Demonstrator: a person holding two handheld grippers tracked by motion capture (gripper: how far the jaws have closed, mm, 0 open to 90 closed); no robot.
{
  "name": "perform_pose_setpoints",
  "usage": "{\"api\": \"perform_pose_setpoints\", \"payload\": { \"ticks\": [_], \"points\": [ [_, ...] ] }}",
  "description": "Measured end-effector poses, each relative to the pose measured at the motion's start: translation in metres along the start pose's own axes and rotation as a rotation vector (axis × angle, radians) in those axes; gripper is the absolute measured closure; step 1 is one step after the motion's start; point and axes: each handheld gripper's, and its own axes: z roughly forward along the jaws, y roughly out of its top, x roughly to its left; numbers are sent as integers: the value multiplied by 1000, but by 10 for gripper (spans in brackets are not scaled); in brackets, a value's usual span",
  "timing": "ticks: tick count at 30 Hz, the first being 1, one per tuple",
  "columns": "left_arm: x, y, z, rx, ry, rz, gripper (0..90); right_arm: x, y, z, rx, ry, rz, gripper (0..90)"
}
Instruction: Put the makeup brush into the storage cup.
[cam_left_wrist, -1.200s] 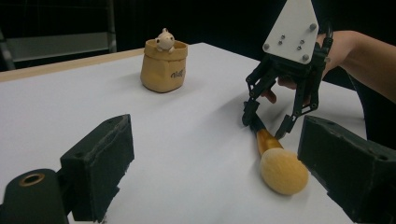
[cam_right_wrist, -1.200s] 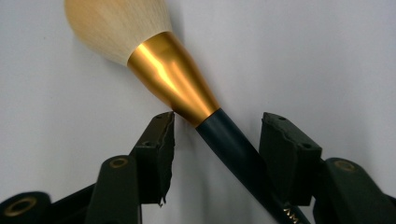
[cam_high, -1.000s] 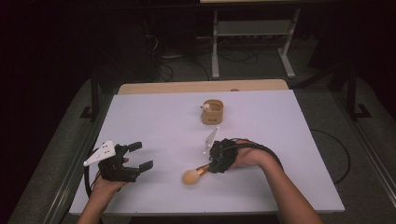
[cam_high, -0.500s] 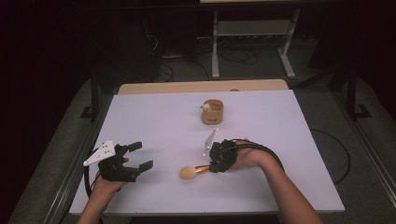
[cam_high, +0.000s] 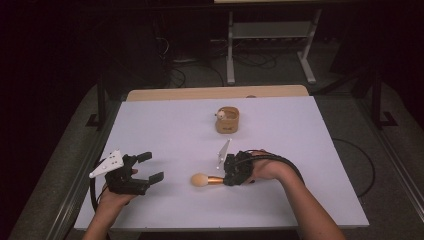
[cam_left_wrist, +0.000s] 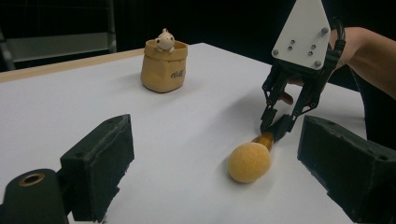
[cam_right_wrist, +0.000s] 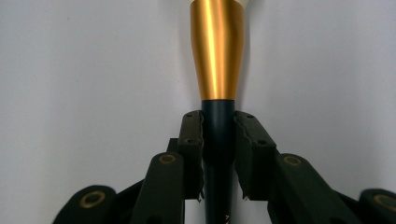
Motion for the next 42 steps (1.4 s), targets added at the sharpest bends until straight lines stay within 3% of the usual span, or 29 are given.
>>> {"api": "perform_pose_setpoints", "payload": {
  "ticks": [7,24,42],
  "points": [
    [0,0,0,0,0,-1,101,0,2,-5,-33,8,15,649],
    [0,0,1,-4,-4,-4,101,6,32,-3,-34,20,-61,528],
    [0,0,2,-6,-4,-2,101,8,45,12,1,12,-78,526]
  ]
}}
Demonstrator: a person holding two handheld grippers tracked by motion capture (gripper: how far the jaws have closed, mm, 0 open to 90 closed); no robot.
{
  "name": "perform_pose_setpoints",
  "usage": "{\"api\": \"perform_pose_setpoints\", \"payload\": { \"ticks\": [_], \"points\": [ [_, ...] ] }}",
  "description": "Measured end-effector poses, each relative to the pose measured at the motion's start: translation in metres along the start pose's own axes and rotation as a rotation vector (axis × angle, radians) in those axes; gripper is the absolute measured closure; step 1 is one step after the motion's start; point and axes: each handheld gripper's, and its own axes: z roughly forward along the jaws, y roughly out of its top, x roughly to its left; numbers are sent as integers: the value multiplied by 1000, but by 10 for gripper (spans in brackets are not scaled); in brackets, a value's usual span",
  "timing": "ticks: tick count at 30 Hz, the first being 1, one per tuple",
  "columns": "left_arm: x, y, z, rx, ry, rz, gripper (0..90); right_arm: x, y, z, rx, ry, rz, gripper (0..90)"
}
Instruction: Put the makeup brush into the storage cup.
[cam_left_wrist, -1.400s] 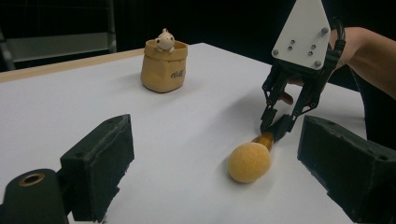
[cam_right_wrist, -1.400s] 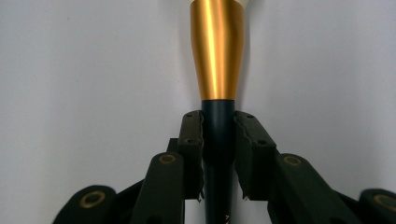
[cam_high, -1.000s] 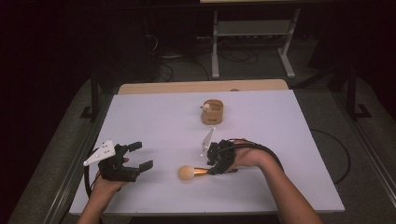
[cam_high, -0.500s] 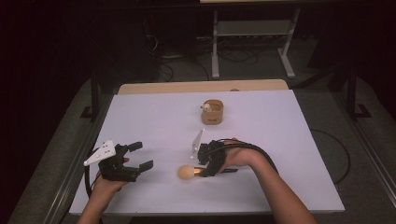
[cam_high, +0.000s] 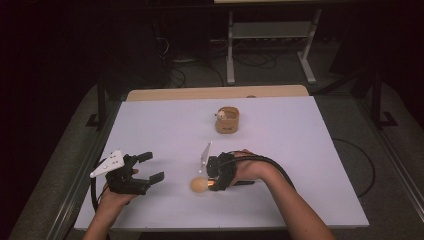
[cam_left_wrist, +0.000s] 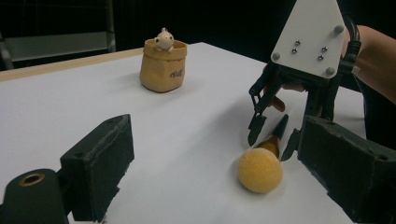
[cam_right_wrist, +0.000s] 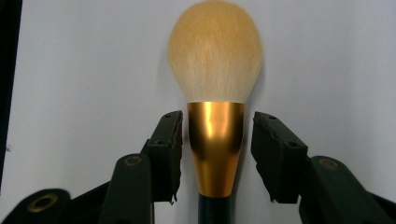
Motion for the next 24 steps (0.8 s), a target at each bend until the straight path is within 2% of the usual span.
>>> {"api": "perform_pose_setpoints", "payload": {
  "ticks": [11,24],
  "points": [
    [0,0,0,2,0,2,101,0,2,6,23,4,-2,542],
    [-1,0,1,2,-1,3,102,1,0,5,19,2,3,602]
  ]
}}
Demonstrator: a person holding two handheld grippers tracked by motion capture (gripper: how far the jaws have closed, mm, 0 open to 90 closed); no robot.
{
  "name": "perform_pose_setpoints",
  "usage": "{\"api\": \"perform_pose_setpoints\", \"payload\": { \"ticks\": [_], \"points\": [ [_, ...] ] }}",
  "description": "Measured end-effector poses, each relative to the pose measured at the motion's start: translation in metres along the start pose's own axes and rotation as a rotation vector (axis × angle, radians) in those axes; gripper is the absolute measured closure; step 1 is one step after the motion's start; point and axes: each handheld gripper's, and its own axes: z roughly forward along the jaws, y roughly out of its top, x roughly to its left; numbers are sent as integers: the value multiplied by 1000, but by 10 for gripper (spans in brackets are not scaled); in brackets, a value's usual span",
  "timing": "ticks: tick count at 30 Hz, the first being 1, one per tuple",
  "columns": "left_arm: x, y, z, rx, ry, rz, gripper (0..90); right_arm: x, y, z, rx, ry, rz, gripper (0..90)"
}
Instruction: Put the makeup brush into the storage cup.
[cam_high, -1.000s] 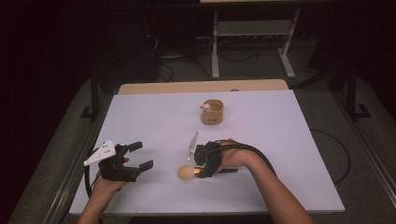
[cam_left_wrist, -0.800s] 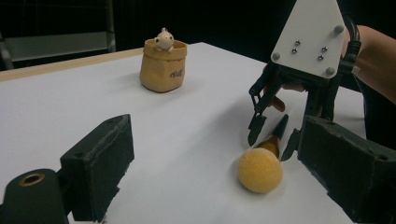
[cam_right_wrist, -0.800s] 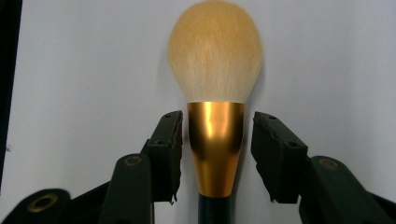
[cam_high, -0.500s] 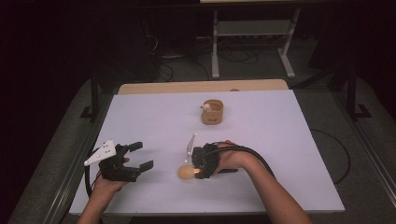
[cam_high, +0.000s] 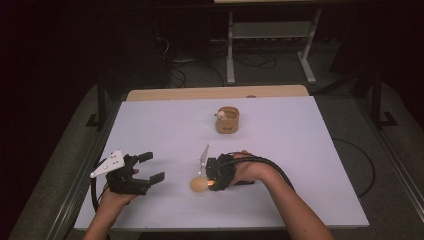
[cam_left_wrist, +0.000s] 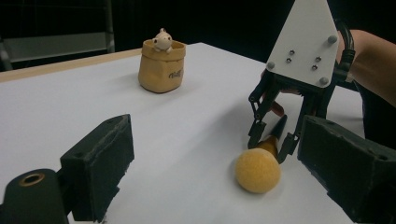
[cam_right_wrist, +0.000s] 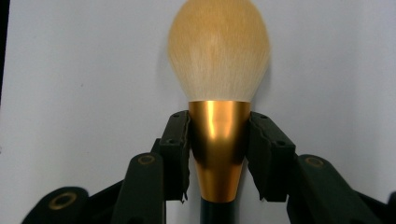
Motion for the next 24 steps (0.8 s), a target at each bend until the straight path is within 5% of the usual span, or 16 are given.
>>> {"api": "perform_pose_setpoints", "payload": {
  "ticks": [24],
  "points": [
    [1,0,-1,4,3,0,102,-4,-7,-10,-60,-8,45,612]
  ]
}}
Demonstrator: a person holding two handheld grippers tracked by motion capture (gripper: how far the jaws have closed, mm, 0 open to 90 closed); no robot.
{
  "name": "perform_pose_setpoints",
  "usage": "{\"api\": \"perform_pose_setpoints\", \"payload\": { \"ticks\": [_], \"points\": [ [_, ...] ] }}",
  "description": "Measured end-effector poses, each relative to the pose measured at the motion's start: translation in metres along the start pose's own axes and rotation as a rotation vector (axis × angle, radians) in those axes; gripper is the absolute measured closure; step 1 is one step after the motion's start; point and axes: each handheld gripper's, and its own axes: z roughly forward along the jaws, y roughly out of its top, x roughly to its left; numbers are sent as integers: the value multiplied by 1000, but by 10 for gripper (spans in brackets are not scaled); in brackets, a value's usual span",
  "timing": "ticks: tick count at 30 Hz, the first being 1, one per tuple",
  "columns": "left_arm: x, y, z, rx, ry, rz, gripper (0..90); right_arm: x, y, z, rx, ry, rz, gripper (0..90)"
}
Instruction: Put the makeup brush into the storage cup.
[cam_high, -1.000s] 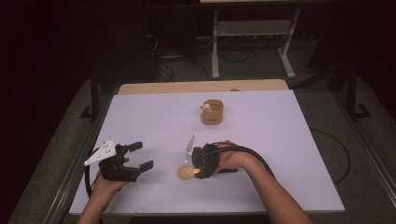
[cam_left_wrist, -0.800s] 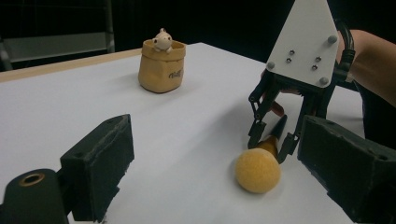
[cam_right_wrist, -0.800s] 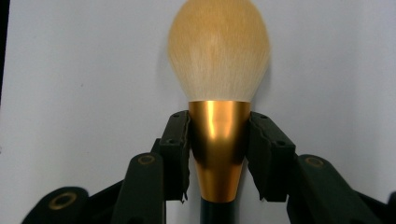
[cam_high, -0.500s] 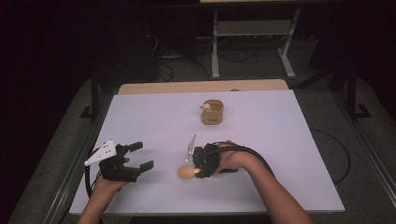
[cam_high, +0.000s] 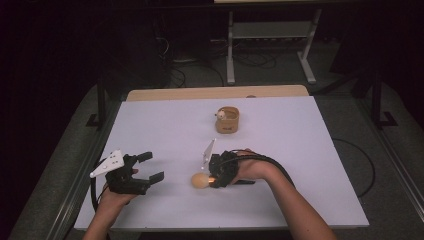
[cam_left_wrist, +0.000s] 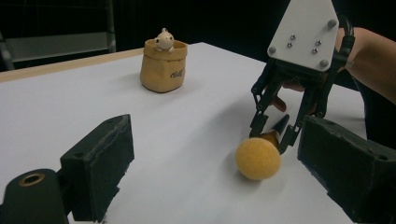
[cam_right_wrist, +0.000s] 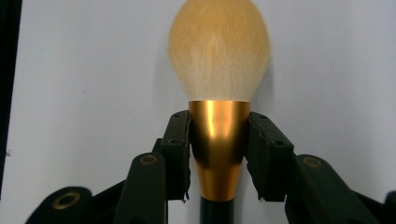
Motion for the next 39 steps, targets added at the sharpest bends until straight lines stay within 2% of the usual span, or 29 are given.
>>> {"api": "perform_pose_setpoints", "payload": {
  "ticks": [18,19,25,39],
  "points": [
    [0,0,0,-5,0,-3,101,-6,-8,-21,-116,-30,52,613],
    [0,0,0,-4,0,1,101,-7,-10,-25,-135,-38,61,613],
    [1,0,-1,-5,2,0,101,-10,-13,-31,-162,-55,86,613],
    [0,0,-1,-6,2,2,101,-15,-22,-44,-258,-67,152,614]
  ]
}}
